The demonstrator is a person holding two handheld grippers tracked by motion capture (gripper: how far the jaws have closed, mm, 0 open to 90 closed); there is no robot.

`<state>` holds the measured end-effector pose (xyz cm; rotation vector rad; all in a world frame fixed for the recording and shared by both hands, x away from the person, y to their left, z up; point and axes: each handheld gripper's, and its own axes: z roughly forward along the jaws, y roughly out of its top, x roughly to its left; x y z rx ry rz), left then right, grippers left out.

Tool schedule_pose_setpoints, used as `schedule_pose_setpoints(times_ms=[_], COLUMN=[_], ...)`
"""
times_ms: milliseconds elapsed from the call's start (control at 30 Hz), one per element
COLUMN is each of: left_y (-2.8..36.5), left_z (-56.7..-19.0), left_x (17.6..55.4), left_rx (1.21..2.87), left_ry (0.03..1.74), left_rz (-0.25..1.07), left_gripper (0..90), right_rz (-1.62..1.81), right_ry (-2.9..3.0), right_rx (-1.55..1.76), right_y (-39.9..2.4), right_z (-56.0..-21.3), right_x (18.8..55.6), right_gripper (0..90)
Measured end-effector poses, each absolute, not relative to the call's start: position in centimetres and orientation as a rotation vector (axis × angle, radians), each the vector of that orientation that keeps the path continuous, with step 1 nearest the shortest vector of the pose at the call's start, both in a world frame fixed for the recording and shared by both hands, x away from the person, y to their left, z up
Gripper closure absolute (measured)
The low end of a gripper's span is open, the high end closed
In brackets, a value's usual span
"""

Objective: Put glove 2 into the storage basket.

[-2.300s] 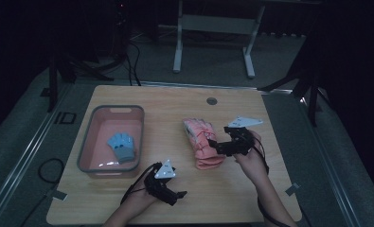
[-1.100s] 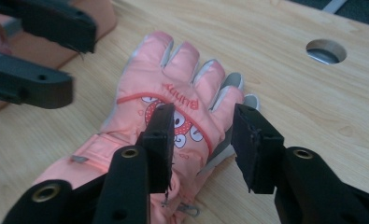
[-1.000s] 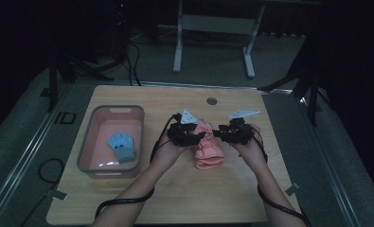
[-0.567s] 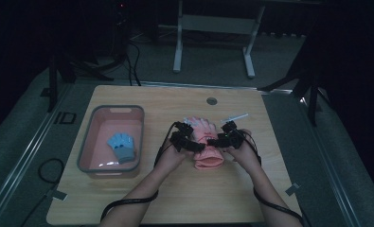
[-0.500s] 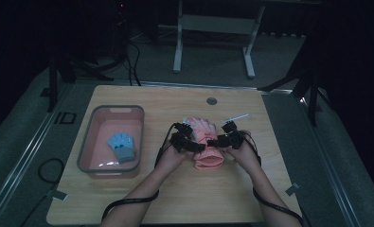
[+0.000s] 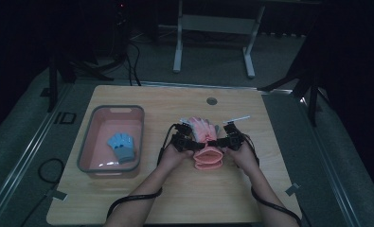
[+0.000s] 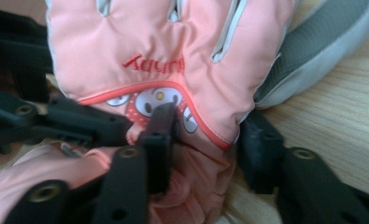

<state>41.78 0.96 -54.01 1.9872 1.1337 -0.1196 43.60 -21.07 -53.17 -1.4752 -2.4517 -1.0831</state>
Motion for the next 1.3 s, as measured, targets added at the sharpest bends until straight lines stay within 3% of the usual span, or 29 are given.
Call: schedule_pose_setpoints(times_ms=[100, 267, 800, 1300], left_y=[0.9, 0.9, 3.4, 8.3], left_z=[-53.7, -52.7, -46.5, -42.0], left_x=[41.6, 41.4, 39.7, 38.1], left_rx=[1.987, 2.004, 2.006, 2.018], left_ry=[1.124, 1.112, 1.049, 1.078], left_rz=[-0.118, -0.113, -0.043, 0.026], left_gripper=[65.5, 68.1, 69.1, 69.1], right_rz=[-1.138, -1.181, -1.360, -1.415], right_ry=[-2.439, -2.425, -2.450, -2.496], right_rx=[-1.489, -1.514, -1.433, -1.339], right_y=[-21.2, -21.2, -19.7, -14.6], right_z=[-53.1, -52.4, -46.9, -43.0], right_x=[43.2, 42.5, 40.6, 39.7], right_gripper=[69.1, 72.6, 73.6, 73.5])
